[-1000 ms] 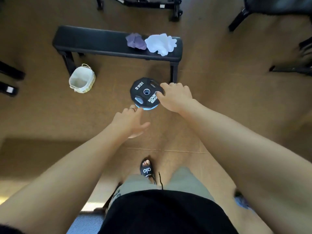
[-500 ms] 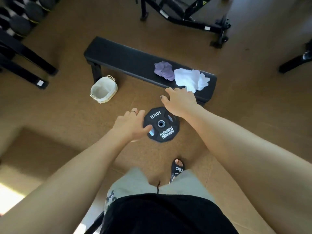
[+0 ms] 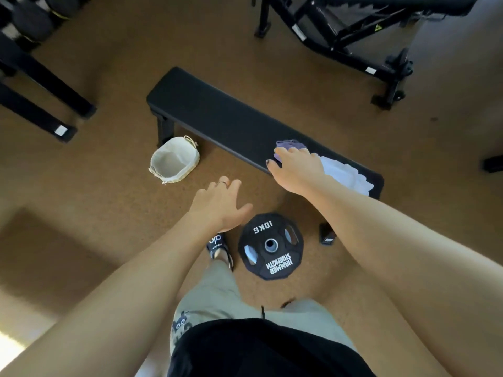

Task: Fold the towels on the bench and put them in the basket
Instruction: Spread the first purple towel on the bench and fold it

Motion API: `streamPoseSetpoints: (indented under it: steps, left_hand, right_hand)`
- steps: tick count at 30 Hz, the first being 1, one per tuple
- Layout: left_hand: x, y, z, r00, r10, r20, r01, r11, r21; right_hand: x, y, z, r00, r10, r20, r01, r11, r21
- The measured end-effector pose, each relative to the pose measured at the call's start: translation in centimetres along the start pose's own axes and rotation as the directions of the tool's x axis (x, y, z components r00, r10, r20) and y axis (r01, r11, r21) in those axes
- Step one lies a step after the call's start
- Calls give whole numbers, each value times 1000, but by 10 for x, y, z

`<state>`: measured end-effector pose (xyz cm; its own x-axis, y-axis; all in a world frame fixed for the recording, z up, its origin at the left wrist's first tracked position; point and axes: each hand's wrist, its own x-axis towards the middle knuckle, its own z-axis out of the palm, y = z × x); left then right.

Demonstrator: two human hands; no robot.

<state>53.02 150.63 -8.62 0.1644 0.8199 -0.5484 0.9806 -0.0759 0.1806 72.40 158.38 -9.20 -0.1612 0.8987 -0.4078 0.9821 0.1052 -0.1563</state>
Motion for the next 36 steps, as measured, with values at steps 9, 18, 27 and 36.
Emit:
streamPoseSetpoints:
  steps: [9,18,27,36]
  left_hand:
    - [126,-53,-42,997,55,53,-51,996,-78]
    - [258,-26,-19,998,35,43,-25,976,-219]
    - [428,39,84,995,25,93,19,896,-443]
    - [522,30,139,999,51,-19,-53,850,-525]
  right_hand:
    - [131,9,-3,976,187,111,-188,982,-6]
    - [254,88,46,952,178,247,-171,984,-48]
    - [379,184,160,926,-24,376,43,998,-42]
    - [458,194,192,947,-221,233,152,948,281]
